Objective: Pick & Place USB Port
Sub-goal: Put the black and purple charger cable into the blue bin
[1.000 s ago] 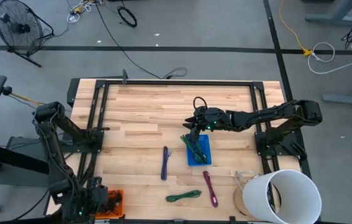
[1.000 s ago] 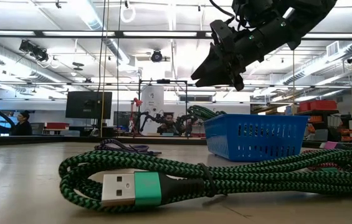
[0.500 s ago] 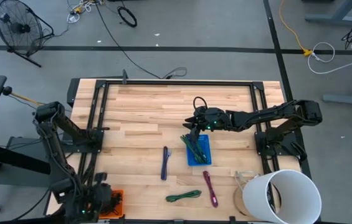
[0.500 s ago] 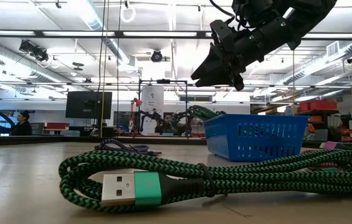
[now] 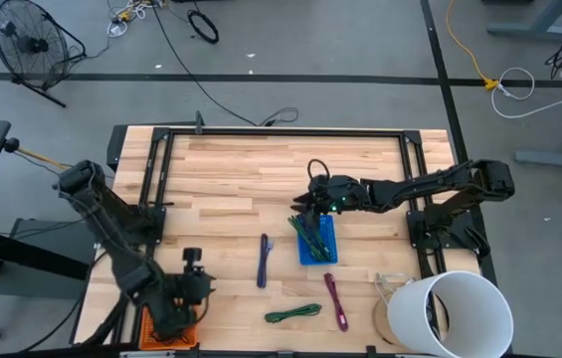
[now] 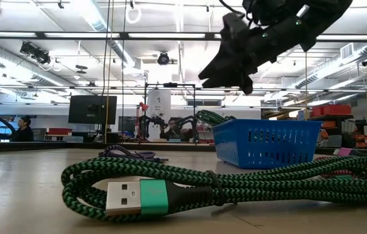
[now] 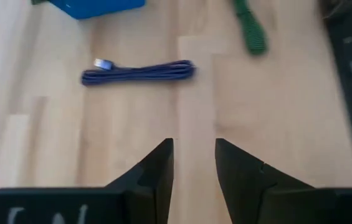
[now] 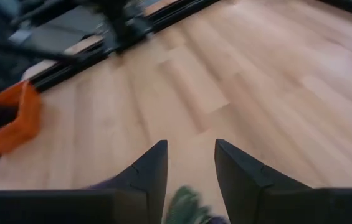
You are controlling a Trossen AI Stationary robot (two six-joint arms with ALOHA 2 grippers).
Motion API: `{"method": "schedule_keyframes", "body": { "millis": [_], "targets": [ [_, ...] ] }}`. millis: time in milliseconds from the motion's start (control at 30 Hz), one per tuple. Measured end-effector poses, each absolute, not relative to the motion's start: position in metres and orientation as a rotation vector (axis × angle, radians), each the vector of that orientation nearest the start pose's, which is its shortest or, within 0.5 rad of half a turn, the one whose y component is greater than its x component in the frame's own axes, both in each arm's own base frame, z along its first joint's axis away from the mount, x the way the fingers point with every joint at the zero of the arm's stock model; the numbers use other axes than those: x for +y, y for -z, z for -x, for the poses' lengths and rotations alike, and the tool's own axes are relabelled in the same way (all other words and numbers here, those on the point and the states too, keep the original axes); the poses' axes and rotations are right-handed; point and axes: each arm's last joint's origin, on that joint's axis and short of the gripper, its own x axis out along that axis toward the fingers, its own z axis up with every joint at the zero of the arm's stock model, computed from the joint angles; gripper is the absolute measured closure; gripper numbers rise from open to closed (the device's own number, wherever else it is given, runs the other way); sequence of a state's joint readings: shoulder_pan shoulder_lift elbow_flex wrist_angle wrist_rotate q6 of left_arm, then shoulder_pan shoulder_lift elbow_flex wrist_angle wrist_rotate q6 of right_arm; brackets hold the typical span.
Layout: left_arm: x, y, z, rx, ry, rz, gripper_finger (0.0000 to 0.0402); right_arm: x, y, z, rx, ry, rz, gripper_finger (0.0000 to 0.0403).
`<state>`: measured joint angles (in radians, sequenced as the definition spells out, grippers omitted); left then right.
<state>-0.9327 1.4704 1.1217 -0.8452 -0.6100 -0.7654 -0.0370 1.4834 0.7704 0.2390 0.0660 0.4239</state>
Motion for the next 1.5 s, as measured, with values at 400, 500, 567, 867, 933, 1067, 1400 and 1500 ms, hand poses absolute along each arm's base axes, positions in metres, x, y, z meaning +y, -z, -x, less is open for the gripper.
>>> {"method": "schedule_keyframes", "body": {
  "millis": [400,500,567,867,933,1067,1400,1500],
  "targets": [
    [-0.187,-0.234,-0.239,0.895,0.097,-0.751,0.0282,-0.001,-0.218,-0.312,0.344,0.120,-0.342,0.0271],
    [-0.181,-0.222,-0.260,0.905,0.142,-0.808,0.0282,0.000,-0.218,-0.312,0.347,0.120,-0.342,0.0271],
    [-0.175,-0.213,-0.271,0.923,0.146,-0.845,0.0282,0.000,-0.218,-0.312,0.346,0.119,-0.342,0.0271],
    [-0.159,-0.176,-0.299,1.031,0.309,-0.994,0.0282,0.000,-0.218,-0.312,0.348,0.117,-0.332,0.0271],
    [-0.162,-0.171,-0.300,1.031,0.415,-1.074,0.0282,0.000,-0.218,-0.312,0.348,0.117,-0.332,0.0271],
    [-0.165,-0.162,-0.303,1.008,0.536,-1.211,0.0282,0.000,-0.218,-0.312,0.349,0.117,-0.332,0.0271],
    [-0.162,-0.148,-0.318,0.936,0.618,-1.381,0.0282,0.000,-0.217,-0.312,0.355,0.119,-0.334,0.0271],
    [-0.157,-0.146,-0.322,0.939,0.638,-1.384,0.0282,-0.001,-0.217,-0.312,0.355,0.119,-0.334,0.0271]
  ]
}}
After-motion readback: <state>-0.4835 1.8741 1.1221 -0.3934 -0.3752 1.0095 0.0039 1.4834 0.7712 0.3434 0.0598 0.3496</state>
